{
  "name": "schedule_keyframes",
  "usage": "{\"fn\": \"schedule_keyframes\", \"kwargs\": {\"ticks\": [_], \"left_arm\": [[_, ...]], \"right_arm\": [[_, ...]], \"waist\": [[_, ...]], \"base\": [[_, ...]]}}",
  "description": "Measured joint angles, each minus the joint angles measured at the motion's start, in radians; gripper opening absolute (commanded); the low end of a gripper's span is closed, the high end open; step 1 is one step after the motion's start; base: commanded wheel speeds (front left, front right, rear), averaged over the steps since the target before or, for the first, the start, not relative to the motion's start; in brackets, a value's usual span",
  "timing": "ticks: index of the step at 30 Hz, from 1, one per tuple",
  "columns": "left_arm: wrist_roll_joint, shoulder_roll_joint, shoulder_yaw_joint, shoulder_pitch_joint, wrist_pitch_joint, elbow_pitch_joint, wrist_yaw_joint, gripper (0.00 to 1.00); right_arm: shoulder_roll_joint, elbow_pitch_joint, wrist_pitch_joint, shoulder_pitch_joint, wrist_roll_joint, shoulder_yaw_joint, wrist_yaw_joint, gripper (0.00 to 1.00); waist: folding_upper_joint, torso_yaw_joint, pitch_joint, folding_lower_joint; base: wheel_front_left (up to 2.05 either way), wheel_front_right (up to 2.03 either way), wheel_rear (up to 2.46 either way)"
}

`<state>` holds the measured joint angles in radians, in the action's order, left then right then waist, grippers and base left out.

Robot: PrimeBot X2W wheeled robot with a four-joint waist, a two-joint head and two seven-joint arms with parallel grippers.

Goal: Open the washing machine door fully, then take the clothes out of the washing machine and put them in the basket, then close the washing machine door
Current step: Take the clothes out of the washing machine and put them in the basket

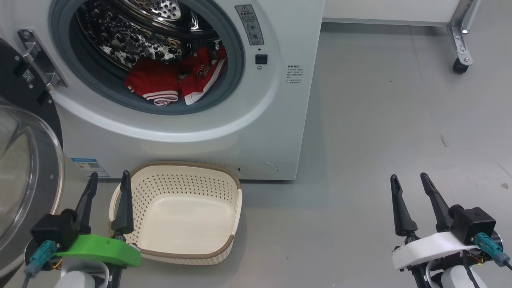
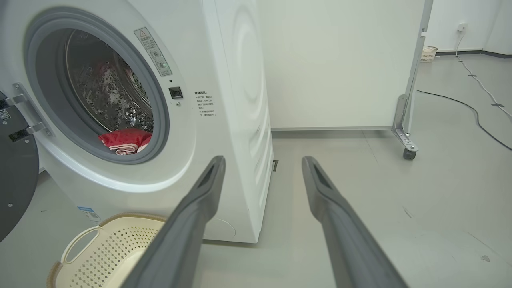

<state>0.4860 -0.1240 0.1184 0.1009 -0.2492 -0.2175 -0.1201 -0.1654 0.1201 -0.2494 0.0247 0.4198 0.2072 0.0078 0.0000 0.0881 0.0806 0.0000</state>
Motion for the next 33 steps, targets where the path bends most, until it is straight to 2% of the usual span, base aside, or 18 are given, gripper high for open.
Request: {"fn": "schedule_keyframes", "kwargs": {"ticks": [17, 33], "left_arm": [[0.024, 0.000, 0.011, 0.000, 0.000, -0.003, 0.000, 1.00], [0.024, -0.011, 0.021, 0.000, 0.000, -0.003, -0.001, 1.00]], "right_arm": [[0.005, 0.007, -0.002, 0.000, 0.000, -0.001, 0.000, 1.00], [0.007, 0.011, -0.002, 0.000, 0.000, -0.002, 0.000, 1.00]], "waist": [[0.0000, 0.003, -0.002, 0.0000], [0.0000, -0.006, -0.003, 0.0000]], "base": [[0.93, -0.93, 0.00], [0.27, -0.27, 0.00]]}}
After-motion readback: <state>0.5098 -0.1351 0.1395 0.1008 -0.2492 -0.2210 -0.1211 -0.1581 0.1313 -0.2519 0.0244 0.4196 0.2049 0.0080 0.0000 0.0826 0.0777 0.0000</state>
